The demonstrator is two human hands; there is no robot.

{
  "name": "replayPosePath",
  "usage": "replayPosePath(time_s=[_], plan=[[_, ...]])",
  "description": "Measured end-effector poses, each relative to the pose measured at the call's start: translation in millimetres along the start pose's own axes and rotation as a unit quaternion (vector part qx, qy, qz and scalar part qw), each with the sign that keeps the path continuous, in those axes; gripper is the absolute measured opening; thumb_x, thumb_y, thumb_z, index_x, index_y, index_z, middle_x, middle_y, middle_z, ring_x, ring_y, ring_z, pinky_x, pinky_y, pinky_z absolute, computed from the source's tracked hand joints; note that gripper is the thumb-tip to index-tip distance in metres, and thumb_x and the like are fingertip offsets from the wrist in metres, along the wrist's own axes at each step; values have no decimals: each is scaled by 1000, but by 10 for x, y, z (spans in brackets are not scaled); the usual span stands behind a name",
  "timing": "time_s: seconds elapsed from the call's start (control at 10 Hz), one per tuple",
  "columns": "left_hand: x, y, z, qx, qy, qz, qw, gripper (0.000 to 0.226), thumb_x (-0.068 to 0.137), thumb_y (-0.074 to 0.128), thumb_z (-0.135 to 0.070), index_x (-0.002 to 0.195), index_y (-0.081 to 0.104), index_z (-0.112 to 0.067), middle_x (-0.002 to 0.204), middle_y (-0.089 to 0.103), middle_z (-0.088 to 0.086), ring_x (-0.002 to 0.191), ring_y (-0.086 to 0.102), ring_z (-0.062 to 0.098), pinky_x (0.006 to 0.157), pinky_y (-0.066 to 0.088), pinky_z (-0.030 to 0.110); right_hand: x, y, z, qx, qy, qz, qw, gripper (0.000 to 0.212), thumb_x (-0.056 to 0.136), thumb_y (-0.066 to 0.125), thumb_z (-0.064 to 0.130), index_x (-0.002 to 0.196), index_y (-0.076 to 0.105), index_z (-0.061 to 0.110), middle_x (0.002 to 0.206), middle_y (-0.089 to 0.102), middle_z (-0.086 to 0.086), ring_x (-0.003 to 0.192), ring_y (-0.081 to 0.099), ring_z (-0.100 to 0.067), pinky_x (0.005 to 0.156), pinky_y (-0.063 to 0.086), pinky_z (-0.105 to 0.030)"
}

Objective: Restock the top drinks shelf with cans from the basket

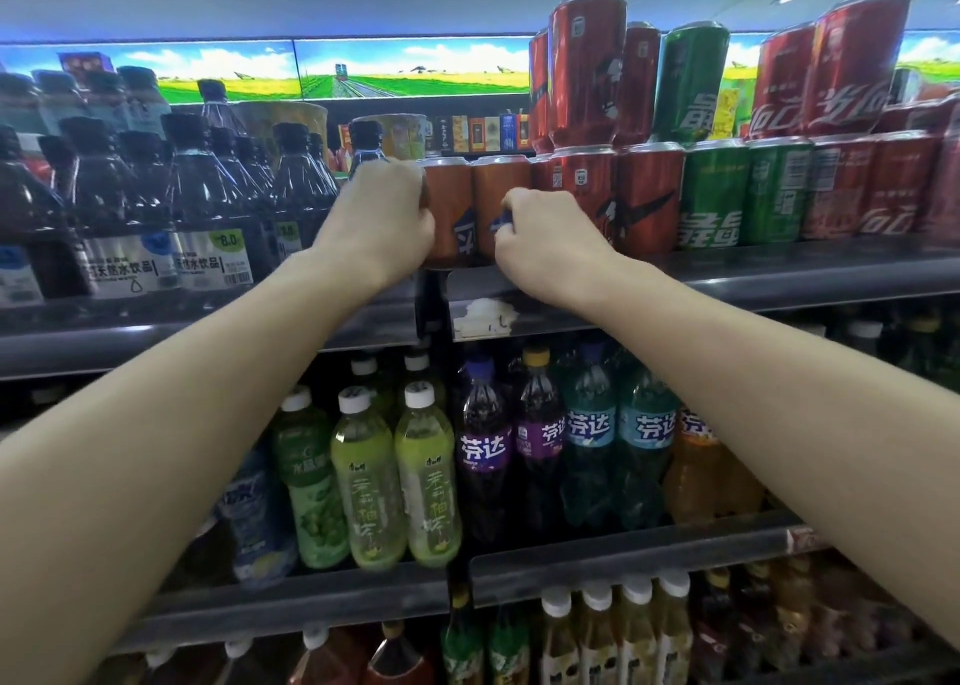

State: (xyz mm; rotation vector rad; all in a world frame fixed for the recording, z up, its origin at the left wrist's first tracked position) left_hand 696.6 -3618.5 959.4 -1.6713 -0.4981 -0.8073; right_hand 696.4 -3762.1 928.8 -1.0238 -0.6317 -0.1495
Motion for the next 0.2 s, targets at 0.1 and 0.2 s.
replayPosePath(time_s=[0.1,0.2], plan=[[-309,-492,-163,-80,50,-70,993,16,99,60,-10,109,72,-7,105,73,9,89,69,20,85,53,27,-194,-265,41,41,-57,-74,995,39,99,44,10,135,58,5,123,66,-13,108,62,-25,93,53,-30],[-765,-981,-260,-156,76,-123,977,19,100,65,-16,118,71,-13,106,72,-4,90,69,0,80,55,10,-493,-626,20,145,-91,-133,976,34,103,49,12,135,60,12,110,68,5,101,64,-8,82,49,-8]])
Point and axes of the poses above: each hand's wrist, its own x-axis towards the middle knuckle, its own y-axis out of the palm, z = x × y, the point moved 10 cm from there along x, towards the middle knuckle
